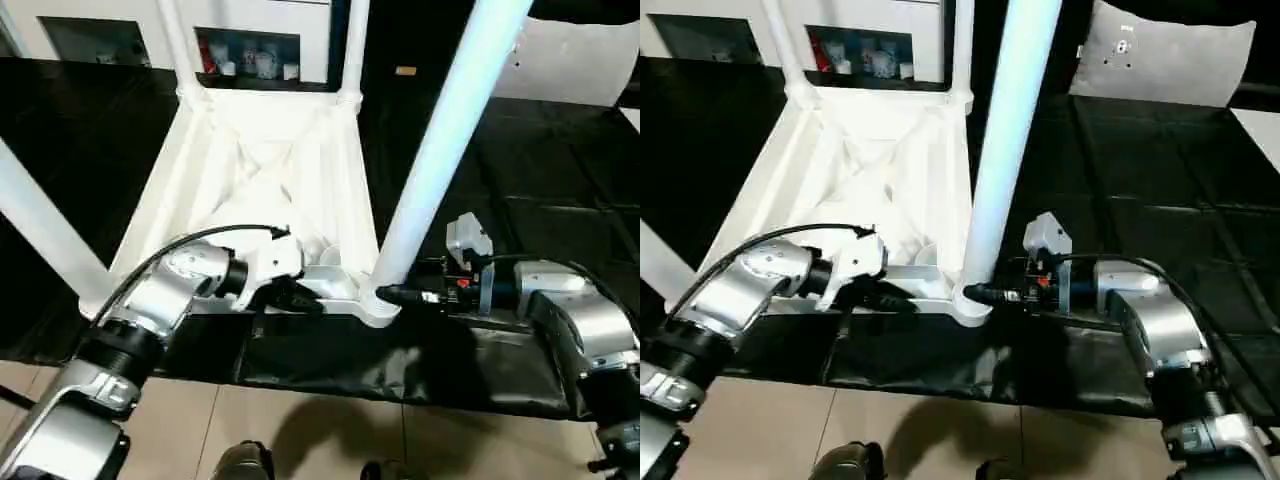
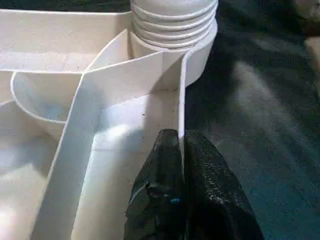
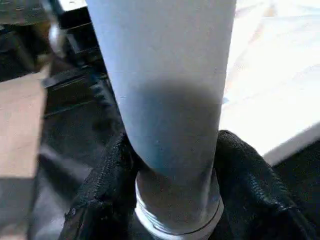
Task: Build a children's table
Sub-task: Rotate leg to tighten
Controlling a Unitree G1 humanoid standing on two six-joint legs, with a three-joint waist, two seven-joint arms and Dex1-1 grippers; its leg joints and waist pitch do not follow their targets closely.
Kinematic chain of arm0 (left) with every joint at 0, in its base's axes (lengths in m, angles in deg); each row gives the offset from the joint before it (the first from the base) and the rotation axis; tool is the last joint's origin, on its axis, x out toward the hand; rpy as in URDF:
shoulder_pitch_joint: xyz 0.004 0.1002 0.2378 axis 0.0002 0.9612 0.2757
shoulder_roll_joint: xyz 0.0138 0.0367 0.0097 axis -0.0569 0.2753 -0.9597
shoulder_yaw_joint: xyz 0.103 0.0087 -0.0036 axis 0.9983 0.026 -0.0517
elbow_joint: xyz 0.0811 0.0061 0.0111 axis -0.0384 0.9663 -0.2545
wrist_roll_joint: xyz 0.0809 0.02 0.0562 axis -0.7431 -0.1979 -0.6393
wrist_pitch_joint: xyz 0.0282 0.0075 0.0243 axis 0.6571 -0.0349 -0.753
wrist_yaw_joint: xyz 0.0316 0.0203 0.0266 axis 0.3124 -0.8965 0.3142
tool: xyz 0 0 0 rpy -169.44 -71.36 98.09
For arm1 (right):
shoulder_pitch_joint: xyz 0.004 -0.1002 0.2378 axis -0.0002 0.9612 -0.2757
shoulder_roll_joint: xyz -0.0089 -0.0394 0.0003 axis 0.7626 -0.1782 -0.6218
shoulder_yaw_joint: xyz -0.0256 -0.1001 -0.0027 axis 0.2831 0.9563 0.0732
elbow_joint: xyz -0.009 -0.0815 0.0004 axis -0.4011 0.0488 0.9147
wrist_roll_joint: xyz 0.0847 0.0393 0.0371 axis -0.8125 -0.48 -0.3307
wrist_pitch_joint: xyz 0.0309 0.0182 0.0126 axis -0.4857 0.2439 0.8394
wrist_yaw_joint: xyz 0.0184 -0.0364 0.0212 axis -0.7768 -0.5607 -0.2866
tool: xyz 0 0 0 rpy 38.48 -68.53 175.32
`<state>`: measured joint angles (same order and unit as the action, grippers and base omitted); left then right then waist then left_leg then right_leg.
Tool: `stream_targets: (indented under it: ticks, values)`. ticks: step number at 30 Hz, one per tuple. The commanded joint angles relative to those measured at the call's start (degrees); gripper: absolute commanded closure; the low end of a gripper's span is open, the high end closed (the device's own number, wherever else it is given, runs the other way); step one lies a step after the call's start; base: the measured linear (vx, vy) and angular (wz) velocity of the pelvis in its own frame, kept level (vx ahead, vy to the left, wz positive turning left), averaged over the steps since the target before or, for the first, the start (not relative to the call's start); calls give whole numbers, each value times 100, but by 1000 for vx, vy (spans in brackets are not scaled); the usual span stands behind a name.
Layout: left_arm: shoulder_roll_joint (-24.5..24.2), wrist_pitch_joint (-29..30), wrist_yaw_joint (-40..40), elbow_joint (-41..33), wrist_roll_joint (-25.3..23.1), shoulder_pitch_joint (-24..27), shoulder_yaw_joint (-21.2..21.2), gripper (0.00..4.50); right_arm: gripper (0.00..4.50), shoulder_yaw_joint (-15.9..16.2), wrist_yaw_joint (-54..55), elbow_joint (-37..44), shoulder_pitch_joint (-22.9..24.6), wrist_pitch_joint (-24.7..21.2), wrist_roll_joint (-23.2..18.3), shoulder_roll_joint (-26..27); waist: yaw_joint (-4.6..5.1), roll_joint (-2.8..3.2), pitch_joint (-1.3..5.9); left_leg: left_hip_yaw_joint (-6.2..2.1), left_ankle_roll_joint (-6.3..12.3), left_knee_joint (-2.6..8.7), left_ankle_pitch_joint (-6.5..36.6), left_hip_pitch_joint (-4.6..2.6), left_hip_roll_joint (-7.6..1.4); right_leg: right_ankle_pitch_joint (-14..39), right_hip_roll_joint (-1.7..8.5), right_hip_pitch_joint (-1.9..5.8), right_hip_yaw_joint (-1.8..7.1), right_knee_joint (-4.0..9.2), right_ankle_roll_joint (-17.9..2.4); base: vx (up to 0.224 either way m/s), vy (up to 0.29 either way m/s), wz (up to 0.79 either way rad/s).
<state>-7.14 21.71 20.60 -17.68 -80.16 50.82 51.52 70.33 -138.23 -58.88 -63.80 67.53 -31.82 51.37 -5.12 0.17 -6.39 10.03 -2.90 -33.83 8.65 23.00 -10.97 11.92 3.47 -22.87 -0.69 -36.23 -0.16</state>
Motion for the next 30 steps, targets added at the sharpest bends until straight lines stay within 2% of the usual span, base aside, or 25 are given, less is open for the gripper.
stream_targets:
  ticks: [1, 3, 4, 5, 6, 7, 8, 9, 11, 12, 13, 14, 15, 16, 18, 19, 20, 21, 23, 24, 25, 26, 29, 30]
  values:
    - [305, 128, -480, 100, 7, -119, -72, 450, 257, 220, 537, 105, 78, -219, 306, 228, 5, -8, 417, -33, 162, 379, 1193, -172, -180, 1111, 396, 197, 156, 465, -1415, 0, 0, 0]
    - [756, 384, -1361, 404, -238, -374, -130, 450, 257, 54, 2029, 100, -59, -724, 657, 863, 35, -27, 390, -29, 33, 410, 1406, -189, -170, 1439, 373, 176, 162, 510, -1299, 0, 0, 0]
    - [756, 384, -1361, 404, -238, -374, -130, 450, 258, 54, 2029, 100, -59, -724, 657, 863, 68, -30, 377, -50, -104, 436, 1533, -176, -142, 1804, 374, 175, 145, 530, -1189, 0, 0, 0]
    - [952, 505, -1706, 525, -303, -485, -179, 450, 258, -2, 2580, 104, -115, -845, 811, 1115, 77, -46, 394, -76, -176, 440, 1568, -169, -137, 1969, 400, 203, 133, 525, -1111, -55, 11, -12]
    - [1209, 676, -2136, 656, -348, -633, -264, 450, 259, -130, 3193, 150, -173, -1041, 870, 1478, 103, -56, 378, -93, -264, 463, 1636, -153, -127, 2239, 403, 190, 121, 556, -958, 0, 0, 0]
    - [1296, 732, -2276, 692, -361, -680, -293, 450, 259, -176, 3393, 177, -181, -1105, 882, 1606, 102, -28, 370, -89, -280, 462, 1718, -182, -126, 2328, 403, 152, 134, 580, -912, 0, 0, 0]
    - [1495, 833, -2629, 779, -427, -787, -338, 450, 259, -318, 3937, 273, -169, -1352, 889, 1956, 120, -41, 378, -90, -286, 446, 1861, -226, -131, 2413, 413, 105, 147, 610, -888, 0, 0, 0]
    - [1539, 840, -2723, 803, -460, -811, -337, 450, 259, -361, 4098, 307, -153, -1449, 892, 2053, 132, -34, 368, -87, -256, 456, 1874, -225, -120, 2374, 395, 88, 158, 628, -864, 0, 0, 0]
    - [1600, 843, -2854, 839, -510, -840, -325, 450, 259, -440, 4296, 342, -118, -1537, 838, 2202, 130, -36, 375, -92, -183, 466, 1799, -204, -118, 2224, 400, 113, 161, 634, -819, 0, 0, 0]
    - [1662, 857, -2909, 874, -545, -862, -335, 450, 203, -498, 4488, 376, -98, -1548, 869, 2342, 125, -28, 380, -92, -163, 473, 1755, -202, -128, 2123, 400, 113, 162, 629, -821, 0, 0, 0]
    - [1711, 855, -2983, 913, -602, -876, -328, 450, 189, -559, 4716, 331, -99, -1422, 949, 2463, 138, 3, 376, -87, -156, 486, 1724, -187, -129, 1916, 383, 104, 164, 623, -833, 0, 0, 0]
    - [1717, 827, -3015, 953, -712, -874, -265, 450, 187, -631, 4833, 266, -99, -1190, 943, 2589, 141, -2, 386, -90, -169, 488, 1680, -179, -131, 1743, 386, 115, 158, 607, -864, 0, 0, 0]
    - [1714, 822, -3027, 966, -748, -873, -246, 450, 187, -656, 4851, 255, -99, -1128, 921, 2630, 142, 3, 386, -85, -149, 492, 1714, -189, -142, 1628, 386, 99, 160, 606, -901, 0, 0, 0]
    - [1661, 778, -3057, 975, -850, -855, -196, 450, 171, -684, 4799, 318, -83, -1053, 850, 2668, 143, 4, 382, -90, -137, 499, 1719, -176, -140, 1553, 383, 118, 153, 601, -917, 0, 0, 0]
    - [1589, 752, -2991, 941, -896, -824, -157, 450, 171, -608, 4646, 405, -42, -936, 903, 2563, 140, 14, 389, -84, -114, 509, 1659, -183, -145, 1347, 378, 133, 150, 592, -944, 0, 0, 0]
    - [1514, 714, -2924, 902, -918, -789, -126, 450, 143, -548, 4458, 506, 28, -833, 955, 2408, 132, -9, 383, -78, -81, 518, 1609, -180, -147, 1259, 379, 145, 144, 603, -931, 0, 0, 0]
    - [1405, 634, -2782, 843, -918, -733, -91, 450, 139, -491, 4150, 650, 138, -665, 996, 2164, 121, -1, 387, -77, -56, 514, 1585, -184, -152, 1216, 382, 154, 148, 603, -926, 0, 0, 0]
    - [1385, 615, -2748, 831, -911, -722, -87, 450, 139, -486, 4094, 682, 160, -637, 995, 2117, 109, -25, 377, -70, 0, 513, 1503, -167, -154, 1144, 386, 168, 151, 598, -898, 0, 0, 0]
    - [1291, 561, -2638, 783, -899, -676, -85, 450, 102, -531, 3882, 818, 244, -621, 939, 1910, 110, -20, 367, -73, 45, 519, 1458, -137, -145, 1190, 392, 170, 145, 603, -898, 0, 0, 0]
    - [1281, 541, -2617, 780, -895, -670, -83, 450, 102, -537, 3851, 830, 252, -619, 928, 1888, 122, -37, 363, -65, 57, 514, 1476, -138, -140, 1256, 388, 171, 149, 610, -897, 0, 0, 0]
    - [1132, 234, -2281, 739, -832, -577, -84, 450, 94, -645, 3374, 932, 351, -499, 804, 1520, 129, -33, 358, -68, 79, 516, 1463, -131, -141, 1319, 402, 181, 151, 623, -906, 0, 0, 0]
    - [1122, 200, -2253, 737, -828, -571, -84, 450, 85, -651, 3341, 935, 357, -486, 798, 1494, 128, -41, 350, -69, 105, 511, 1464, -127, -151, 1356, 404, 182, 153, 632, -898, 0, 0, 0]
    - [949, -108, -1656, 613, -583, -403, -131, 450, 58, -717, 2564, 879, 474, 33, 713, 938, 140, -47, 366, -55, 164, 491, 1344, -123, -156, 1174, 404, 188, 158, 613, -975, 0, 0, 0]
    - [949, -108, -1656, 613, -583, -403, -131, 450, 50, -717, 2564, 879, 474, 33, 713, 938, 134, -46, 374, -47, 211, 478, 1256, -123, -163, 996, 406, 193, 159, 596, -1051, 0, 0, 0]
